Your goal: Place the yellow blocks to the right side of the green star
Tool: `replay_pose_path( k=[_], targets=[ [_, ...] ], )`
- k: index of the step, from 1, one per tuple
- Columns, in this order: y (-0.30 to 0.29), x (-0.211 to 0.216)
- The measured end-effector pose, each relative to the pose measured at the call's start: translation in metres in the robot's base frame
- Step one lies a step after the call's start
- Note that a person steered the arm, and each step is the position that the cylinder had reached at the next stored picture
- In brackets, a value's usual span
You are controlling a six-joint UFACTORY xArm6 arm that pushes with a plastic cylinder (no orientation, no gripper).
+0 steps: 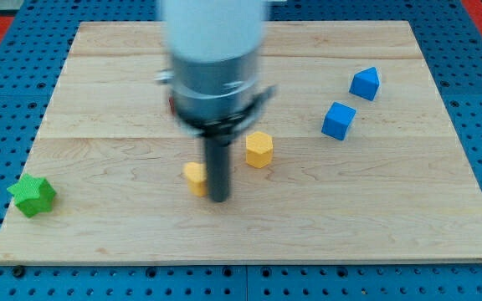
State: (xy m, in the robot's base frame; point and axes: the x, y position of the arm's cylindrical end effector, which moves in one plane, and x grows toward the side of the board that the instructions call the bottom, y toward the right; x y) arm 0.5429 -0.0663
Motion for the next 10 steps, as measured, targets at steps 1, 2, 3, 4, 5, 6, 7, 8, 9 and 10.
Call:
replay_pose_path(
  k=[1,2,3,4,5,6,7,8,9,10],
  targets=[
    [-0.058,-0.002],
    [0.043,-0.01],
    [0.065,-0.031],
    [0.002,-0.048],
    [-0.063,-0.032],
    [-0.025,-0.036],
    [0.006,-0.042],
    [-0.037,-0.094],
    [-0.105,-0.057],
    [-0.115,-0.01]
  ],
)
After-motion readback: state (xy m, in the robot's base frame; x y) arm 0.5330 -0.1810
